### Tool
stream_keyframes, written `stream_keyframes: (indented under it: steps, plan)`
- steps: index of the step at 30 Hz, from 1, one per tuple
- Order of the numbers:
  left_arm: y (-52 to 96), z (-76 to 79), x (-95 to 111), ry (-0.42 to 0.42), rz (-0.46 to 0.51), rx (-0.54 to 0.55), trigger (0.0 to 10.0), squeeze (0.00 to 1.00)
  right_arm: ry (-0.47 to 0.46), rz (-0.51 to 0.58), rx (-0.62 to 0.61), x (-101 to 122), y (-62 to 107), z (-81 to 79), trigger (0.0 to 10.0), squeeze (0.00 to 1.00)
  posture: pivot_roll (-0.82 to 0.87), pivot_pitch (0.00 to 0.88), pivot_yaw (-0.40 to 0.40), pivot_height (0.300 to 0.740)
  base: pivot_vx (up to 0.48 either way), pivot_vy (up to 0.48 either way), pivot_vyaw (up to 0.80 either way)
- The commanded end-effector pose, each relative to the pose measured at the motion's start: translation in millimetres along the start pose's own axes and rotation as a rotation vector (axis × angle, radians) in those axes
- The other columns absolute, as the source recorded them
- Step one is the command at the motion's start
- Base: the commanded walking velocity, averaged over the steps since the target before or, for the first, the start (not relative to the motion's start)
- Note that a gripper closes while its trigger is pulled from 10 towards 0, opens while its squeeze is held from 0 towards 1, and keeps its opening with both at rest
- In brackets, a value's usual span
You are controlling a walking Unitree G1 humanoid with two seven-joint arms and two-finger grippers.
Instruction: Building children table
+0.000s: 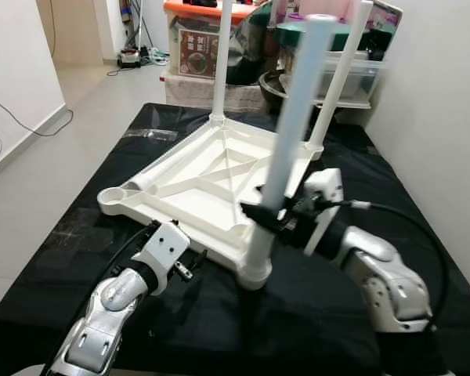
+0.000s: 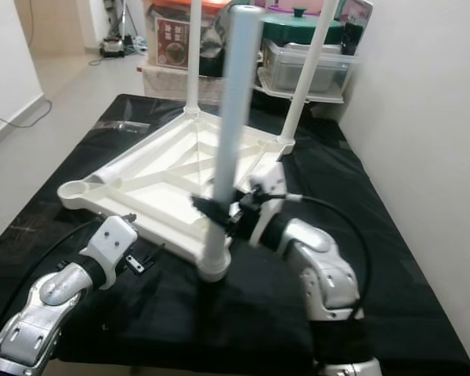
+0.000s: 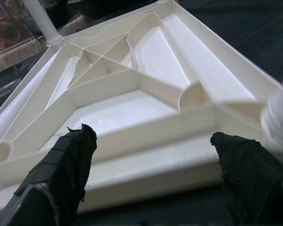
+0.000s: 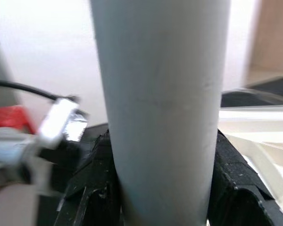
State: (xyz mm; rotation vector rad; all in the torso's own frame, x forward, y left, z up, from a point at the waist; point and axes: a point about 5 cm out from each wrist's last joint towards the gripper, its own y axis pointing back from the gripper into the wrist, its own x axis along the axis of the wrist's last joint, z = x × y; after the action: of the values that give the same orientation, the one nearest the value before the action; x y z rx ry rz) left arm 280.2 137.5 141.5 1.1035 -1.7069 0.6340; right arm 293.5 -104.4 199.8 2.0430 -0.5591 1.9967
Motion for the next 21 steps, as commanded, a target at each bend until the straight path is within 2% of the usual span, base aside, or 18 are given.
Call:
stream_keyframes:
  steps: [1,2,3,4,5,6,7,8,9,12,13,14,15,17,19,21]
  plan:
    - [1.0,3.1,-1.6,0.005,-0.005,-0.008,10.0,0.0,-0.051,-0.013,0.063,-7.7,-6.1,-5.8,0.0,0.0,0.08,0.0,-0.131,0.74,0.0,0.0,0.0]
    - [2.6,2.2,-2.5,0.003,-0.009,-0.006,10.0,0.0,-0.041,-0.044,-0.128,-12.6,-10.4,9.2,0.0,0.0,0.08,0.0,-0.13,0.74,0.0,0.0,0.0]
    - [4.3,1.2,-3.3,0.002,-0.012,-0.004,10.0,0.0,-0.033,-0.095,-0.428,-18.9,-8.4,32.4,0.0,0.0,0.08,0.0,-0.129,0.74,0.0,0.0,0.0]
    - [4.3,1.2,-3.3,0.002,-0.012,-0.004,10.0,0.0,-0.033,-0.095,-0.428,-18.9,-8.4,32.4,0.0,0.0,0.08,0.0,-0.129,0.74,0.0,0.0,0.0]
    - [6.0,0.9,-4.6,0.003,-0.017,-0.003,10.0,0.0,-0.131,-0.251,-1.252,-42.6,41.7,75.3,0.0,0.0,0.08,0.0,-0.126,0.74,0.0,0.0,0.0]
    - [5.9,1.7,-4.4,0.003,-0.017,-0.004,10.0,0.0,-0.169,-0.299,-1.442,-52.2,63.1,75.9,0.0,0.0,0.07,0.0,-0.124,0.74,0.0,0.0,0.0]
    - [5.9,1.7,-4.4,0.003,-0.017,-0.004,10.0,0.0,-0.169,-0.299,-1.442,-52.2,63.1,75.9,0.0,0.0,0.07,0.0,-0.124,0.74,0.0,0.0,0.0]
    - [5.9,2.2,-4.2,0.004,-0.017,-0.004,10.0,0.0,-0.189,-0.319,-1.523,-57.2,74.6,73.9,0.0,0.0,0.08,0.0,-0.122,0.74,0.0,0.0,0.0]
    - [5.6,2.8,-4.0,0.004,-0.017,-0.005,10.0,0.0,-0.167,-0.323,-1.535,-59.0,80.2,70.3,0.0,0.0,0.08,0.0,-0.122,0.74,0.0,0.0,0.0]
    - [5.2,3.1,-3.9,0.005,-0.017,-0.008,10.0,0.0,-0.152,-0.331,-1.534,-62.1,83.4,62.6,0.0,0.0,0.07,0.0,-0.114,0.74,0.0,0.0,0.0]
    - [4.9,3.2,-3.9,0.006,-0.017,-0.012,10.0,0.0,-0.162,-0.364,-1.474,-67.7,80.1,51.9,0.0,0.0,0.06,0.0,-0.104,0.74,0.0,0.0,0.0]
    - [4.8,3.3,-3.9,0.006,-0.016,-0.015,10.0,0.0,-0.171,-0.384,-1.424,-71.9,77.5,44.6,3.6,0.0,0.06,0.0,-0.104,0.74,0.0,0.0,0.0]
    - [4.5,3.3,-4.1,0.006,-0.017,-0.018,10.0,0.0,-0.162,-0.391,-1.329,-72.0,68.8,35.4,10.0,0.0,0.05,0.0,-0.1,0.74,0.0,0.0,0.0]
    - [4.5,3.3,-4.1,0.006,-0.017,-0.018,10.0,0.0,-0.162,-0.391,-1.329,-72.0,68.8,35.4,10.0,0.0,0.05,0.0,-0.1,0.74,0.0,0.0,0.0]
    - [2.9,3.4,-3.6,0.004,-0.014,-0.022,10.0,0.0,-0.141,-0.297,-1.207,-59.3,56.9,28.2,10.0,0.0,0.04,0.0,-0.095,0.74,0.0,0.0,0.0]
    - [2.9,3.4,-3.6,0.004,-0.014,-0.022,10.0,0.0,-0.141,-0.297,-1.207,-59.3,56.9,28.2,10.0,0.0,0.04,0.0,-0.095,0.74,0.0,0.0,0.0]
